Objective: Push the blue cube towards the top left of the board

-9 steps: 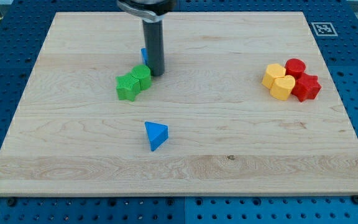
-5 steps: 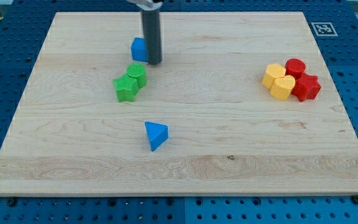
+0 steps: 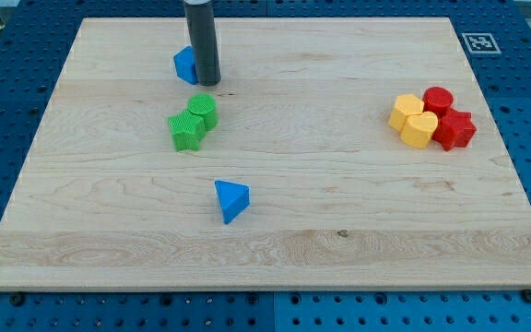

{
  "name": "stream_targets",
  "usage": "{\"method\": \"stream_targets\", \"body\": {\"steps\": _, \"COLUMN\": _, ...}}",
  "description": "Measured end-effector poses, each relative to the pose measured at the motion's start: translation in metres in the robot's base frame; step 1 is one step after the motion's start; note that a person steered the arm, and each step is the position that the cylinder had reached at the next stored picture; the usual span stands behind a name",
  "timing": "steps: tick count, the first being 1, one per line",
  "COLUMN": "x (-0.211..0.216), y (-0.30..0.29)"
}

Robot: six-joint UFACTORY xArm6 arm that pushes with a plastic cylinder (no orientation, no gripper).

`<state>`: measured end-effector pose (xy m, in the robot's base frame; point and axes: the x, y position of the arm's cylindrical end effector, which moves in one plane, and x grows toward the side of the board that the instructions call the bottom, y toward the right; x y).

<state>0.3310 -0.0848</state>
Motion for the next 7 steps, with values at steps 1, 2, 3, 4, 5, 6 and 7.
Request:
{"method": "stream_targets", "body": {"steps": 1, "x": -0.017, "y": -0.01}}
{"method": "stream_targets", "body": {"steps": 2, "x": -0.024, "y": -0.014}}
{"method": "stream_targets", "body": {"steps": 3, "x": -0.025, "y": -0.023}}
{"method": "stream_targets", "body": {"steps": 4, "x": -0.026, "y": -0.035}}
{"method": "stream_targets", "body": {"steps": 5, "x": -0.028, "y": -0.056}}
{"method": "stream_targets", "body": {"steps": 6, "x": -0.033, "y": -0.061}}
{"method": "stream_targets", "body": {"steps": 7, "x": -0.049, "y": -0.087}}
